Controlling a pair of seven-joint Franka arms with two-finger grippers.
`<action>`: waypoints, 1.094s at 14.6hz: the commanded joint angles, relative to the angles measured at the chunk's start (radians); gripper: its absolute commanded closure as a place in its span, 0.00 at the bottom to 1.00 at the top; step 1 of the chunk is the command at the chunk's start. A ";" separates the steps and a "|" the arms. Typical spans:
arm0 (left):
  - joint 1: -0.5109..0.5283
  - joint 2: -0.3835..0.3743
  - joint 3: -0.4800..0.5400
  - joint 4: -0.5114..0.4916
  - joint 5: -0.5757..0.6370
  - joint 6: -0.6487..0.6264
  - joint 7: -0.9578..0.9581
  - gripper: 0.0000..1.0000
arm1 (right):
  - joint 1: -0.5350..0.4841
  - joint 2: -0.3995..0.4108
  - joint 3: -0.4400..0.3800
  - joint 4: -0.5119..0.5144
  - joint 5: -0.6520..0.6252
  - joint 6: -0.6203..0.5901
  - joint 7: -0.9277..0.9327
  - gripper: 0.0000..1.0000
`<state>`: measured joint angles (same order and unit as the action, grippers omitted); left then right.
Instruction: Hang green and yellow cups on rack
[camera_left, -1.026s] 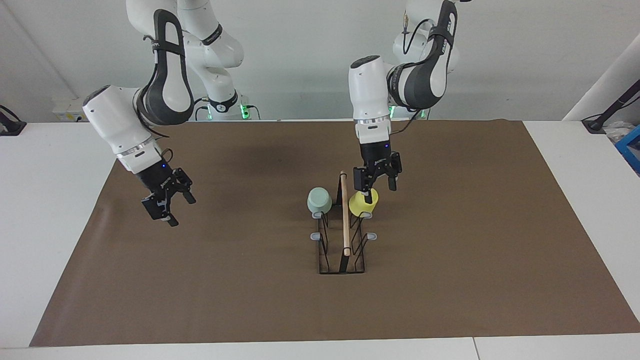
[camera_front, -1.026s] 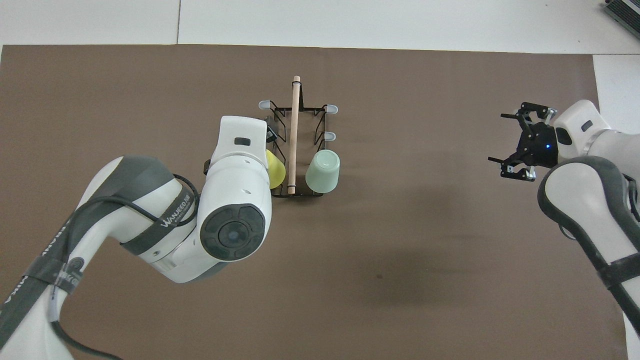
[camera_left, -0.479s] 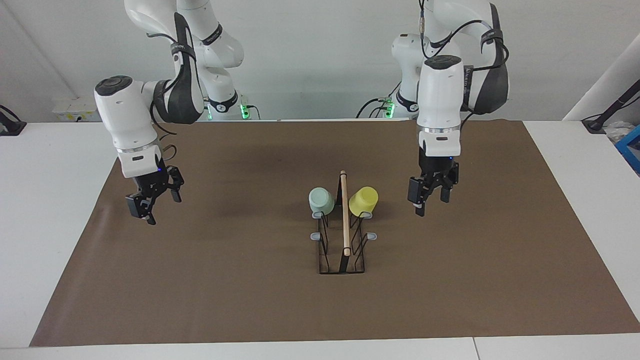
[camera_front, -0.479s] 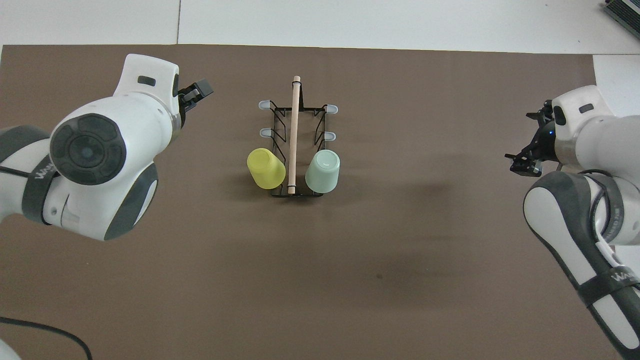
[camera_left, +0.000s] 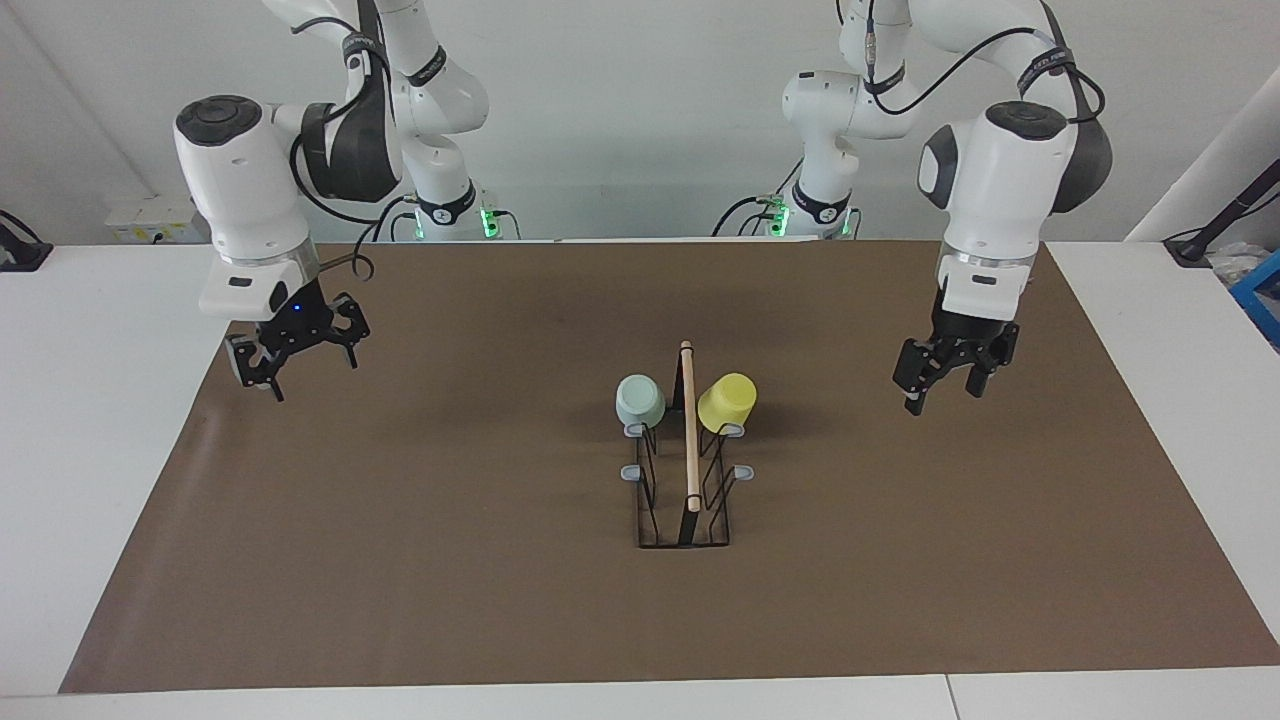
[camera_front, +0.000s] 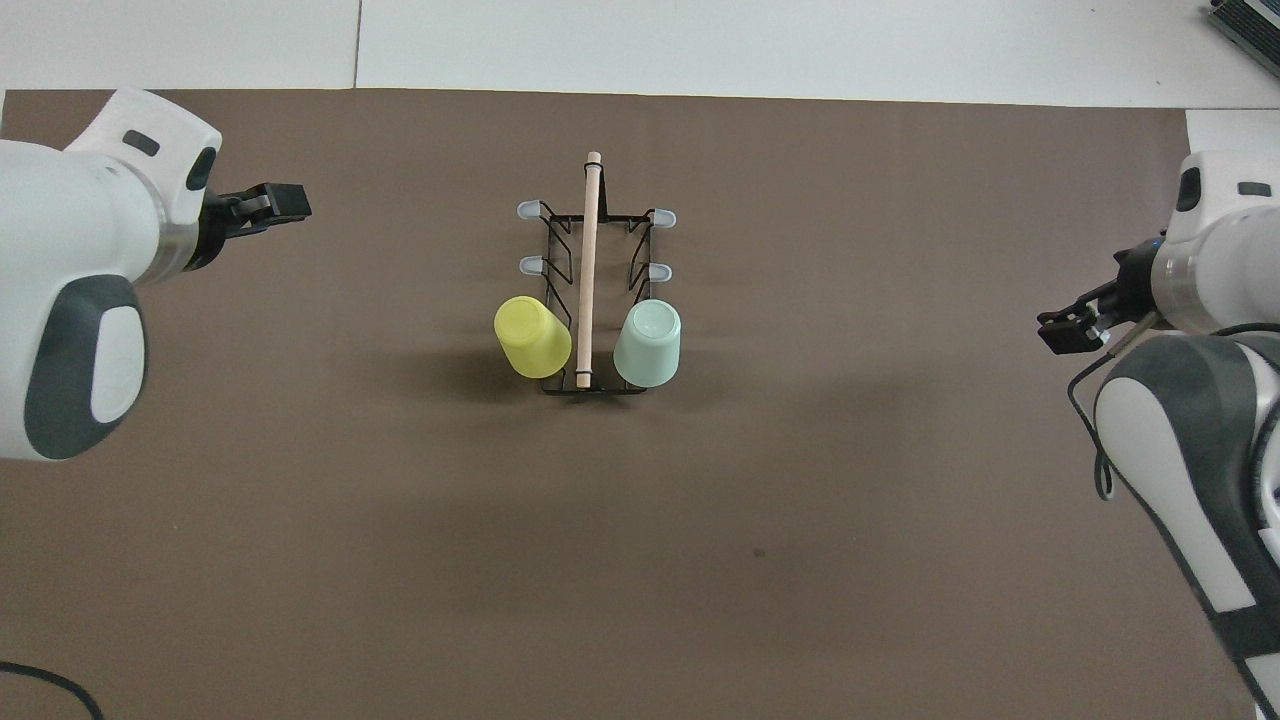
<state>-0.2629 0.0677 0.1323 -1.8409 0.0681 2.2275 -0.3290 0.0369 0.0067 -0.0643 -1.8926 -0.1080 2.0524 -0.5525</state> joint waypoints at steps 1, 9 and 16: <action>0.063 -0.042 -0.010 -0.001 -0.045 -0.115 0.218 0.00 | 0.009 -0.001 -0.015 0.110 -0.019 -0.192 0.236 0.00; 0.113 -0.054 -0.003 0.153 -0.083 -0.475 0.453 0.00 | -0.052 -0.056 -0.026 0.248 0.125 -0.584 0.540 0.00; 0.096 -0.097 -0.014 0.218 -0.082 -0.654 0.492 0.00 | -0.041 -0.076 -0.015 0.236 0.079 -0.584 0.487 0.00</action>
<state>-0.1569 0.0046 0.1081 -1.6191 0.0005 1.6115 0.1409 -0.0043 -0.0553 -0.0857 -1.6508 -0.0064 1.4725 -0.0302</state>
